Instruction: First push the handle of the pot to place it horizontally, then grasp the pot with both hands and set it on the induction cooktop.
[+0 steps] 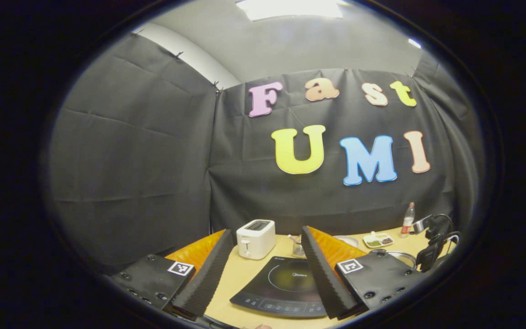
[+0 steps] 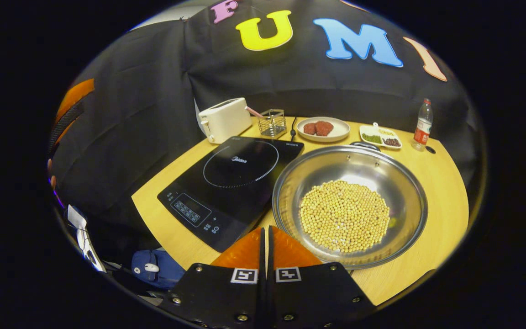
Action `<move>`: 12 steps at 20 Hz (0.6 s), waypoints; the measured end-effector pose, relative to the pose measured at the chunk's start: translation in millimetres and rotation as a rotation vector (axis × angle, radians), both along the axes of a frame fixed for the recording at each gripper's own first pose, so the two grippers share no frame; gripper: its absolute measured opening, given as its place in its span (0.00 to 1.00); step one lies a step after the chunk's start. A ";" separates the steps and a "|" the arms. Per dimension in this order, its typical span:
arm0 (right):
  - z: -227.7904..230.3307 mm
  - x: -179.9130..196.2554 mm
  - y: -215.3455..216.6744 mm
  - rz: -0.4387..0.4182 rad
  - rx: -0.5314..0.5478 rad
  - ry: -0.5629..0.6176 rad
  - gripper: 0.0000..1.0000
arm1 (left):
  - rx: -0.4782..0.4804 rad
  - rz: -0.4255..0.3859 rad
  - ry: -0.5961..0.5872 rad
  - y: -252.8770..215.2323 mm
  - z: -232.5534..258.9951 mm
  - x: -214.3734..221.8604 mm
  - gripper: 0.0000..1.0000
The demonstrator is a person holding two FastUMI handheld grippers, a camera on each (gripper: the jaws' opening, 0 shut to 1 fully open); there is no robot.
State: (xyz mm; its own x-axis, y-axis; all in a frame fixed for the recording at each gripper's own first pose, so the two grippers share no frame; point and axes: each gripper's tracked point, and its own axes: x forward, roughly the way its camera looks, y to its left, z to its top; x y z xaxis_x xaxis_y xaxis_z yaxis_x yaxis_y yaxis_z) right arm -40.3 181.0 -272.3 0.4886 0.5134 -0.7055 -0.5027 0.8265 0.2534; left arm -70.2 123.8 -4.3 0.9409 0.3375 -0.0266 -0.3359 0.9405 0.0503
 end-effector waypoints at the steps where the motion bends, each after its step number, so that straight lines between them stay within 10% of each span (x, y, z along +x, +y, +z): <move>1: -6.7 -2.3 -0.7 0.004 -0.009 0.013 0.00 | 0.000 -0.001 0.000 0.1 -0.9 0.6 0.98; 12: -18.6 -8.9 -21.8 -0.012 -0.033 0.049 0.00 | 0.000 -0.044 0.004 -20.7 -1.8 13.0 1.00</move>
State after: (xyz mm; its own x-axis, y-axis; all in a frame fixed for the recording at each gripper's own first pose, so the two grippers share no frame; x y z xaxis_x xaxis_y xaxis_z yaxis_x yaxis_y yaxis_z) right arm -49.1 159.2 -291.0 0.4587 0.4835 -0.7455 -0.4801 0.8409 0.2500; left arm -57.2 103.1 -6.2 0.9548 0.2957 -0.0302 -0.2939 0.9544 0.0518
